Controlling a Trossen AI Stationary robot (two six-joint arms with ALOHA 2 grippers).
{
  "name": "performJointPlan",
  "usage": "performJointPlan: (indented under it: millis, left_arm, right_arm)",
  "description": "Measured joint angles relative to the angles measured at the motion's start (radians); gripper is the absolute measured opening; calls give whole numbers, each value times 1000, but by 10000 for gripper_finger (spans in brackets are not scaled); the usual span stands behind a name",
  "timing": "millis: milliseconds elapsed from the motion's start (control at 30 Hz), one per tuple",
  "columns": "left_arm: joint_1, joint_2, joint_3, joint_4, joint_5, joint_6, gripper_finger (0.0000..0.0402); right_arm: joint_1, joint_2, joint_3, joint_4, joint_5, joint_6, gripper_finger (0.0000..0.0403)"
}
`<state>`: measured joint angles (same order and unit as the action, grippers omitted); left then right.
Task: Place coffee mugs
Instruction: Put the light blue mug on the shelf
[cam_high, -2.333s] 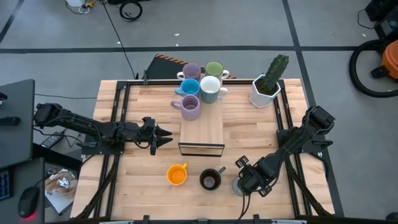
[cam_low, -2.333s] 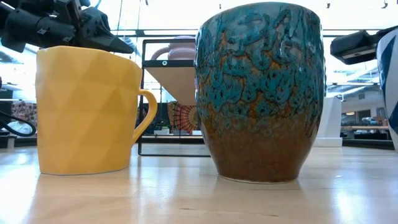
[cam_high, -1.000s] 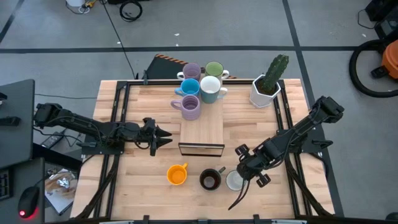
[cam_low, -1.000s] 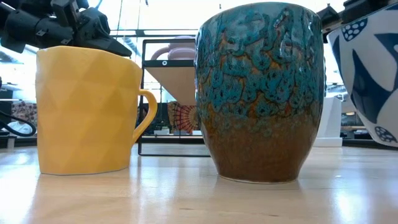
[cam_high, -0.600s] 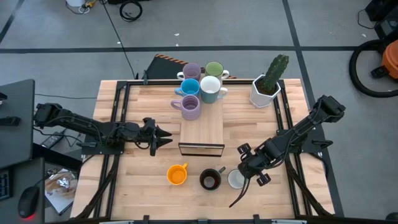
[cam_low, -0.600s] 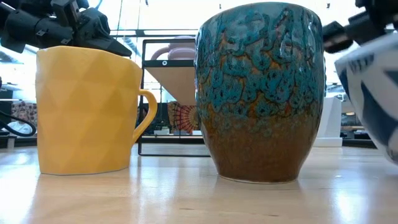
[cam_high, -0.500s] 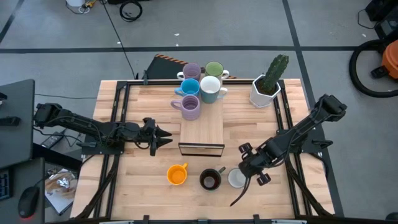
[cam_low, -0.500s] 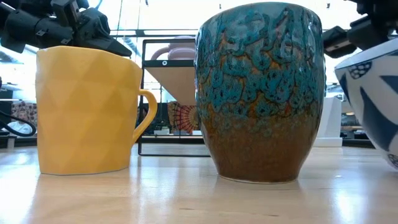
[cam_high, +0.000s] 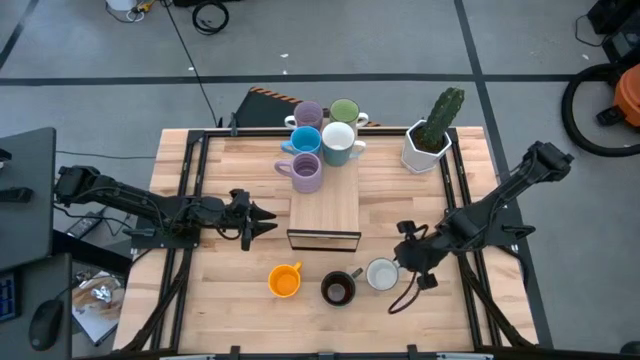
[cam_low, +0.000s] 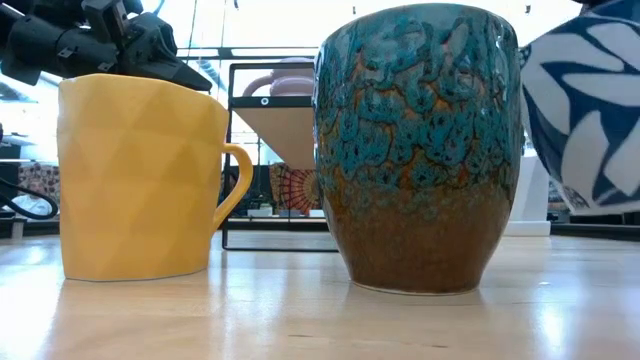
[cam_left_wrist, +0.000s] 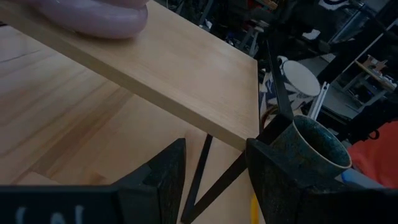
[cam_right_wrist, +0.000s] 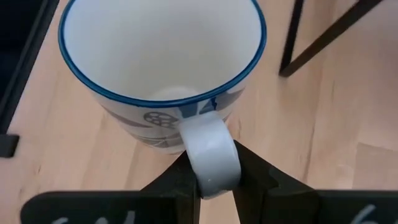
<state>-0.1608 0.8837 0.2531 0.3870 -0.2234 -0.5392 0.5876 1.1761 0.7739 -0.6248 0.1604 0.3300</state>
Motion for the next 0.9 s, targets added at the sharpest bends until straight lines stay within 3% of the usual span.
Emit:
performJointPlan:
  millis: [433,900]
  left_arm:
    - [0,0,0,0,0,-2,173]
    - [0,0,0,0,0,-1,173]
  right_arm:
    - [15,-149,66,25,112,-70,69]
    - [-174,-126,312,-15,180,-205,69]
